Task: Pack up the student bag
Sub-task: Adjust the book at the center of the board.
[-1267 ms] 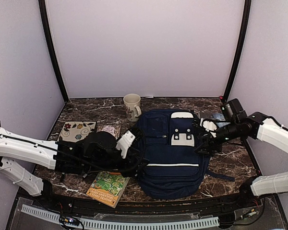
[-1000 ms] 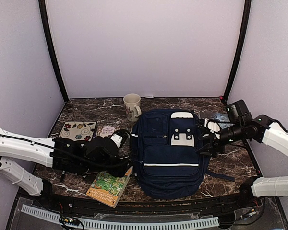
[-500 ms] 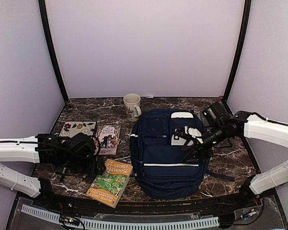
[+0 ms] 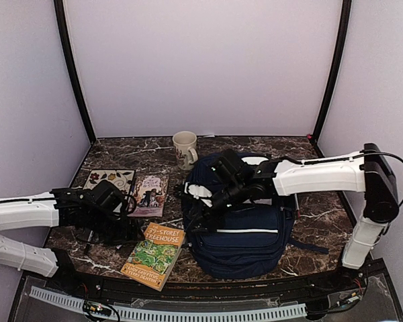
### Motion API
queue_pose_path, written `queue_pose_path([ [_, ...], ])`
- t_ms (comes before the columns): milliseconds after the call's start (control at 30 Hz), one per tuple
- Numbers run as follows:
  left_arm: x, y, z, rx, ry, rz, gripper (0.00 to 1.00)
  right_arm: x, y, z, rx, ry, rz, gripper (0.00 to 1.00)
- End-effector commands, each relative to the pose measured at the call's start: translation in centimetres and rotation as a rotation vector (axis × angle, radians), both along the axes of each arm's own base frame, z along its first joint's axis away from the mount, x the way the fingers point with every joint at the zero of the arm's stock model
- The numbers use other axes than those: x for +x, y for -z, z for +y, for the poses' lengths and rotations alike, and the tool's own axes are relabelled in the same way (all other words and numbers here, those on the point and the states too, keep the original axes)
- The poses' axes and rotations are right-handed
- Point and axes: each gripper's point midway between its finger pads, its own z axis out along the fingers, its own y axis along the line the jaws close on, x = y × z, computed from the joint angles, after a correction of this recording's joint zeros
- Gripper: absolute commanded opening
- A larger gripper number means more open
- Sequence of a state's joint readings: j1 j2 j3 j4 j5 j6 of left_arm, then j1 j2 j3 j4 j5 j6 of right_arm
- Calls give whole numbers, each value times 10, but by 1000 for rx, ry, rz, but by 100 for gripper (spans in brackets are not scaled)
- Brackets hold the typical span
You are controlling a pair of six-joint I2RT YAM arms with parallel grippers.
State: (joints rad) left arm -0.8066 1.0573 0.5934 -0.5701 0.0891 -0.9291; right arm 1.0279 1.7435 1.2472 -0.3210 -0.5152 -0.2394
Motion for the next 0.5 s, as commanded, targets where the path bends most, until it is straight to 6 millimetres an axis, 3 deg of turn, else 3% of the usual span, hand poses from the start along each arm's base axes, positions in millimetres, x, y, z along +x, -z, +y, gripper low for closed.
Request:
queue_pose_path([
  [0, -11, 11, -3, -17, 39, 62, 77, -1, -6, 38, 61, 51, -9, 55],
  [300, -26, 25, 9, -26, 0, 105, 75, -4, 46, 62, -9, 52, 22, 47],
  [467, -33, 31, 9, -50, -6, 127, 78, -9, 68, 68, -64, 43, 40, 35],
])
